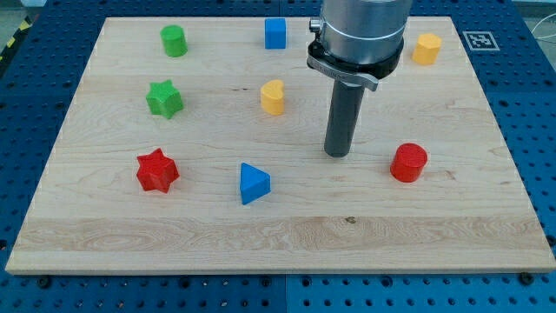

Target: Move the yellow heart towards the center right

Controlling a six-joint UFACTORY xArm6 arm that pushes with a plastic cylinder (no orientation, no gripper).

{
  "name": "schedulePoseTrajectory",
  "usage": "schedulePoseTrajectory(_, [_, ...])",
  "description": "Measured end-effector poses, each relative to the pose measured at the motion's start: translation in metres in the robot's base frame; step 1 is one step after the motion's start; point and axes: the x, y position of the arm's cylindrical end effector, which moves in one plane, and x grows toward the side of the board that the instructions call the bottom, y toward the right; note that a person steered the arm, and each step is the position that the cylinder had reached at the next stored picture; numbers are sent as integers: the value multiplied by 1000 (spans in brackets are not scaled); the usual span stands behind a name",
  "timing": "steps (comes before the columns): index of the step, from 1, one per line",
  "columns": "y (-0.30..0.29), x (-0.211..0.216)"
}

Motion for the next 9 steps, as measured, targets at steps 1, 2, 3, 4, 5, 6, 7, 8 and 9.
schedulePoseTrajectory(1, [0,3])
schedulePoseTrajectory(2, [-9,14])
schedulePoseTrajectory(3, [-13,14])
schedulePoseTrajectory(4, [-58,15])
schedulePoseTrajectory(5, [-77,6])
schedulePoseTrajectory(6, [-80,-22])
schedulePoseTrajectory(7, [-90,-47])
schedulePoseTrajectory(8, [-111,-70])
schedulePoseTrajectory(9, [-110,-87])
